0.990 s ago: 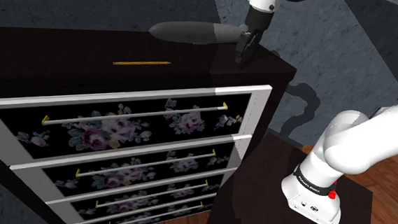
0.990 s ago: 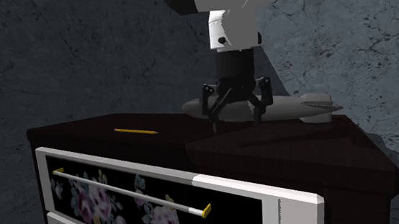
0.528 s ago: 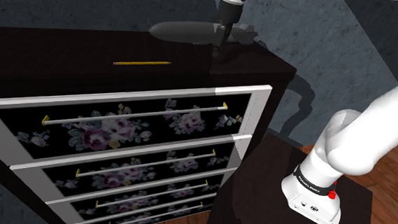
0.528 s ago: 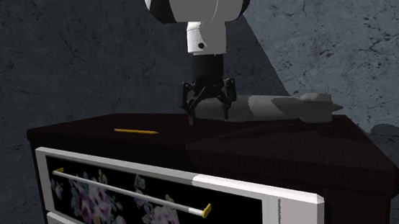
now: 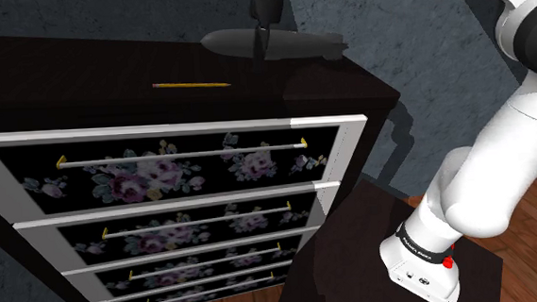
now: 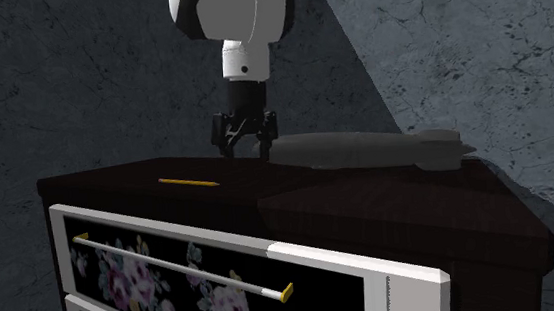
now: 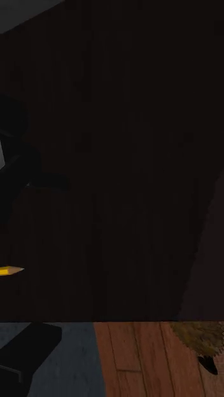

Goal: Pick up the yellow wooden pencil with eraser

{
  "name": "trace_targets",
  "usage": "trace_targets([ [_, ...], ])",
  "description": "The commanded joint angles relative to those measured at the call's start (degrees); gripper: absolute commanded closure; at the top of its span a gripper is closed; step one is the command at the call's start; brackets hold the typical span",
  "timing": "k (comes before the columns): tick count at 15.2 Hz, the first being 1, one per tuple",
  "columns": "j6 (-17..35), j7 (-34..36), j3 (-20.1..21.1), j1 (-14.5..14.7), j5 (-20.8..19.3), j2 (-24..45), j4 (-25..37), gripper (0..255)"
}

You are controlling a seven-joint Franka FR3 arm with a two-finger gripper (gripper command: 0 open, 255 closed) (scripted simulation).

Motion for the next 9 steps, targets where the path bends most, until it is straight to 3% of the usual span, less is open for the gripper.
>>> trace_targets([
  [1,-1.81,-3.10,0.87,0.95,0.46,4.18,5.46,0],
  [5,-6.05,-8.48,3.01,2.85,0.74,12.56,16.97,0],
  [9,-3.38,-8.73,3.01,2.78,0.84,11.71,13.46,0],
])
